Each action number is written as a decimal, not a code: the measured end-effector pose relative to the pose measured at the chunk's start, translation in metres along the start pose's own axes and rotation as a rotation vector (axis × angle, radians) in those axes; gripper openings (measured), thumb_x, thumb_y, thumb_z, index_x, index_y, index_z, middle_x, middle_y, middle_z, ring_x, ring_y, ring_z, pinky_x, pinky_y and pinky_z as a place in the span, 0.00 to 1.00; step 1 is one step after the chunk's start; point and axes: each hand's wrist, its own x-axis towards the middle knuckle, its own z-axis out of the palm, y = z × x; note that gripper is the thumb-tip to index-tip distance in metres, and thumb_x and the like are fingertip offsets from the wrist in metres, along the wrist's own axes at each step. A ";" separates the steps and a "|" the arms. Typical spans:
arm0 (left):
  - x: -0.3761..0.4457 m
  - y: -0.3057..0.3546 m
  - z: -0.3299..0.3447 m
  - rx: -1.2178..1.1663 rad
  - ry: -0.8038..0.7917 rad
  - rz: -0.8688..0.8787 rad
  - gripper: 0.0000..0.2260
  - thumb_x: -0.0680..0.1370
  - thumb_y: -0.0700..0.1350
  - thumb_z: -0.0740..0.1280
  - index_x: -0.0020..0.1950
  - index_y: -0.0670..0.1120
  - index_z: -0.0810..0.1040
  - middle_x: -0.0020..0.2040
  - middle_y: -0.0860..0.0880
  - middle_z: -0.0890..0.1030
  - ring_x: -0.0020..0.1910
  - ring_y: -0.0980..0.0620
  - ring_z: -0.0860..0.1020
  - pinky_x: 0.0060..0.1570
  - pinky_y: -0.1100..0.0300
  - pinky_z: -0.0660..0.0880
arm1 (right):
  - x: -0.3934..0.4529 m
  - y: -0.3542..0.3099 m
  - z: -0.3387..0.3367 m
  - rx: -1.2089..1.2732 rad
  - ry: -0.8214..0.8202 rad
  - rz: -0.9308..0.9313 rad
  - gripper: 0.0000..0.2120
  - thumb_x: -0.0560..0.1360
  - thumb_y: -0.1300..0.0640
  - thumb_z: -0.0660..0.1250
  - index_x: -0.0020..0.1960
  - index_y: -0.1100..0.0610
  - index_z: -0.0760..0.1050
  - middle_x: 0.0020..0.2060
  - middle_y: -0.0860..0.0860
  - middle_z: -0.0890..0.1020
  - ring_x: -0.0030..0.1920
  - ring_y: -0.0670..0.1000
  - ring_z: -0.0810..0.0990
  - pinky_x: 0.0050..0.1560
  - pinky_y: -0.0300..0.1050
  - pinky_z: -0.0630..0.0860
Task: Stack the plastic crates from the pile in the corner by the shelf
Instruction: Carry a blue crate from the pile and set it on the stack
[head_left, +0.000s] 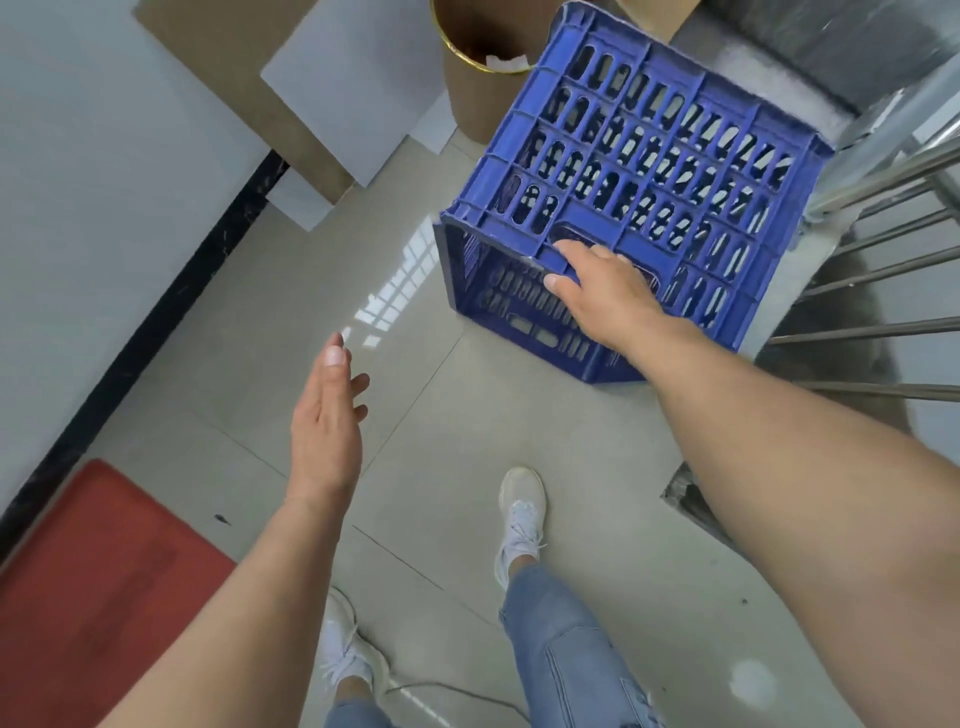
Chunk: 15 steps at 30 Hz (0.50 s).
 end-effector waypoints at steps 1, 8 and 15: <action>-0.002 -0.007 -0.012 -0.005 0.011 -0.002 0.23 0.80 0.58 0.49 0.73 0.52 0.63 0.70 0.51 0.70 0.59 0.55 0.75 0.58 0.56 0.72 | -0.006 -0.012 0.008 0.013 0.011 0.004 0.24 0.82 0.47 0.54 0.75 0.53 0.58 0.70 0.60 0.68 0.70 0.63 0.64 0.67 0.56 0.63; -0.023 -0.063 -0.114 -0.034 0.093 -0.053 0.23 0.81 0.57 0.48 0.74 0.50 0.62 0.70 0.50 0.70 0.61 0.52 0.74 0.61 0.53 0.72 | -0.061 -0.109 0.077 0.047 0.002 0.014 0.24 0.82 0.46 0.51 0.75 0.55 0.58 0.70 0.60 0.68 0.67 0.63 0.67 0.61 0.56 0.67; -0.044 -0.136 -0.249 -0.036 0.165 -0.121 0.23 0.81 0.58 0.49 0.73 0.52 0.63 0.64 0.53 0.72 0.60 0.51 0.74 0.64 0.48 0.70 | -0.115 -0.228 0.175 0.088 -0.002 -0.010 0.25 0.82 0.45 0.50 0.75 0.55 0.58 0.71 0.58 0.68 0.68 0.62 0.68 0.61 0.56 0.68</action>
